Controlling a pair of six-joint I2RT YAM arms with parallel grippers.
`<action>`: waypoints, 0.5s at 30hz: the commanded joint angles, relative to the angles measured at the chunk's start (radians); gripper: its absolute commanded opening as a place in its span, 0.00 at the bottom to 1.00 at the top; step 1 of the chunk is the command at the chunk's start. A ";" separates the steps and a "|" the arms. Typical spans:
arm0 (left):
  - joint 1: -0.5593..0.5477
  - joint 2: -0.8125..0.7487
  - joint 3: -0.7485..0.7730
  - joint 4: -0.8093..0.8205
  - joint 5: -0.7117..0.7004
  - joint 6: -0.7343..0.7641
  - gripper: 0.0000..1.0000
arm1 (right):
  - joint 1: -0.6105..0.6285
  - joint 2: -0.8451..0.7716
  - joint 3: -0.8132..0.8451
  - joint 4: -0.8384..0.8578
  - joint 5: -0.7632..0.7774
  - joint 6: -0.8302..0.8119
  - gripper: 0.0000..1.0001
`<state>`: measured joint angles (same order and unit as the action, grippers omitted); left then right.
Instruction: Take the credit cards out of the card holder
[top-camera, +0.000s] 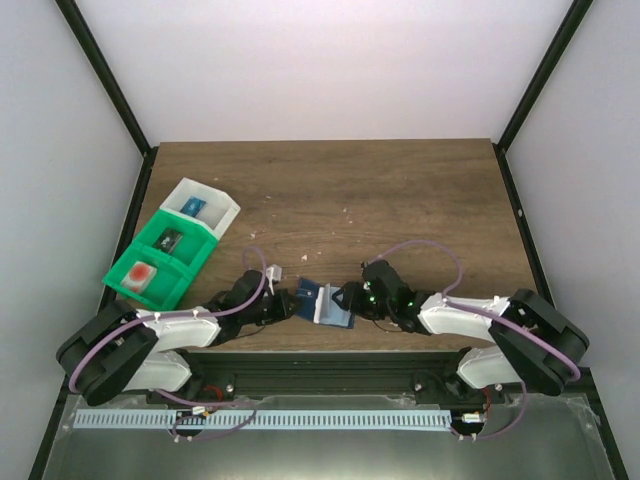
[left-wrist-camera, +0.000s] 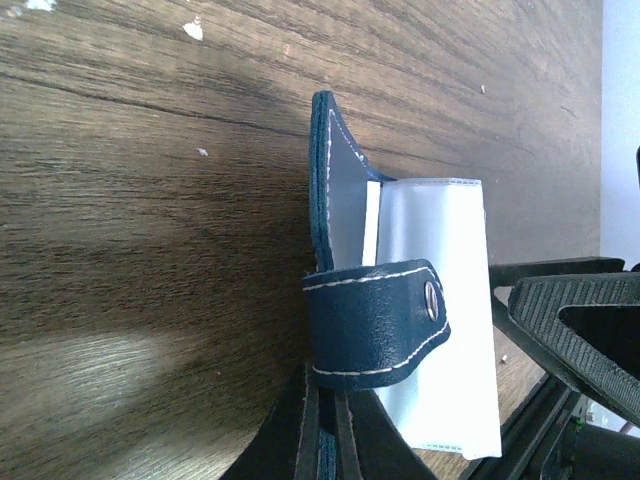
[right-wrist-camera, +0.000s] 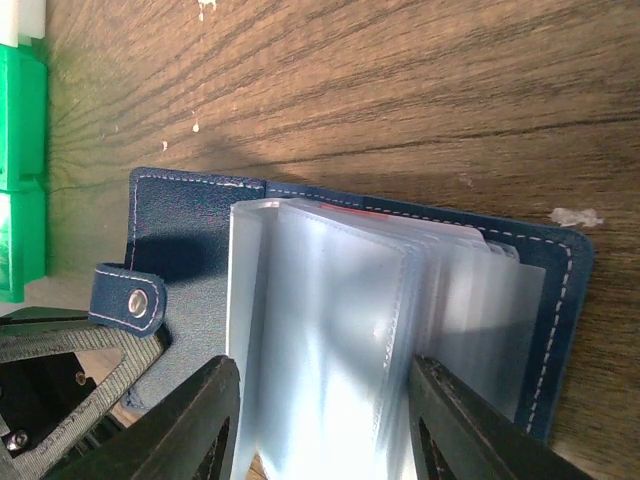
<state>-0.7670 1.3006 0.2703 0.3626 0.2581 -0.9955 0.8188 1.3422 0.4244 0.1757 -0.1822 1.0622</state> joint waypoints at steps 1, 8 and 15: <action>-0.013 0.012 -0.006 0.018 -0.001 -0.009 0.00 | 0.006 -0.028 0.037 -0.010 -0.001 -0.034 0.47; -0.014 0.020 -0.006 0.025 -0.003 -0.020 0.00 | 0.006 -0.050 0.027 0.077 -0.095 -0.050 0.45; -0.014 0.027 -0.010 0.027 0.003 -0.033 0.00 | 0.007 -0.035 0.024 0.130 -0.121 -0.061 0.45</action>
<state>-0.7750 1.3174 0.2703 0.3733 0.2554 -1.0187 0.8192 1.3060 0.4244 0.2481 -0.2695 1.0222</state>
